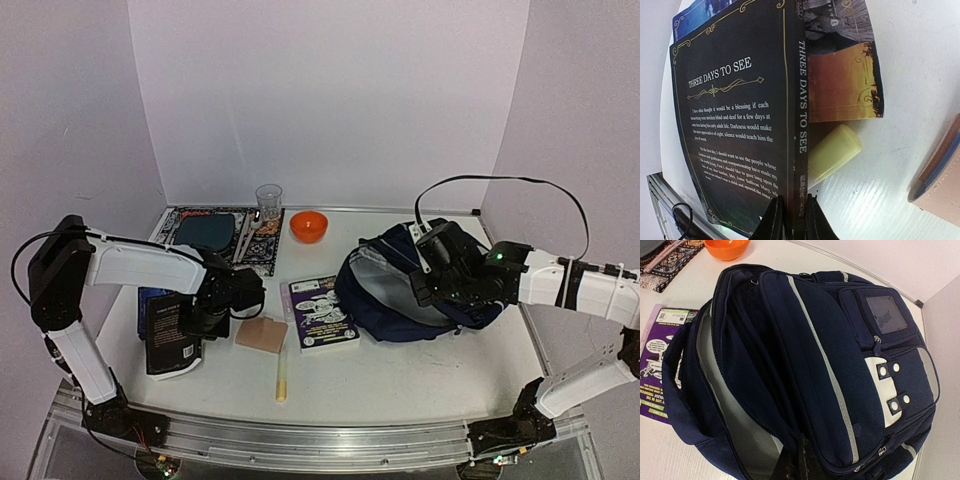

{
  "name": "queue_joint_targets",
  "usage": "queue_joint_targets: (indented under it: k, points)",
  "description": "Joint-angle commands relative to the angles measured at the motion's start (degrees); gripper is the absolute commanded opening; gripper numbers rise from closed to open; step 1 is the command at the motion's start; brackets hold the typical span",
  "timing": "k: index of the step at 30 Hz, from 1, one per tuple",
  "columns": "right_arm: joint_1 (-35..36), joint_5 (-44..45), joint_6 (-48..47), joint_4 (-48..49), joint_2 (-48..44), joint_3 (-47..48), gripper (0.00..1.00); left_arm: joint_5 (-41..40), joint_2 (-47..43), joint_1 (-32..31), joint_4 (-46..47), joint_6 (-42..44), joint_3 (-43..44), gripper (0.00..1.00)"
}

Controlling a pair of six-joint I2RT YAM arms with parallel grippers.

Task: Pack the student bag
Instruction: Pick up the book at the corner of the board, then pass from the left arm to the right

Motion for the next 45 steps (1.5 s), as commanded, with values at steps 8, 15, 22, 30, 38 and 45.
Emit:
queue_joint_targets:
  k: [8,15,22,30,38,45]
  points:
    - [-0.4,2.5,0.5,1.1,0.2,3.0,0.00,-5.6,-8.6,0.3,-3.0,0.6,13.5,0.00]
    - [-0.4,1.7,0.2,1.2,0.2,3.3,0.00,-7.6,-16.2,1.3,-3.2,-0.6,18.1,0.00]
    - [-0.4,-0.4,-1.8,2.1,0.1,4.1,0.00,-3.0,-25.8,3.0,9.2,3.5,15.3,0.00]
    - [-0.4,-3.6,-4.9,4.6,-1.2,3.3,0.00,21.4,-33.0,10.0,39.8,7.4,2.4,0.00]
    - [-0.4,-10.6,-4.8,7.3,0.0,-1.7,0.00,35.5,-30.4,10.9,57.8,5.0,-1.7,0.00]
    - [-0.4,-17.6,-2.2,8.2,2.2,-2.2,0.25,41.5,-27.6,10.9,67.2,2.8,-3.3,0.00]
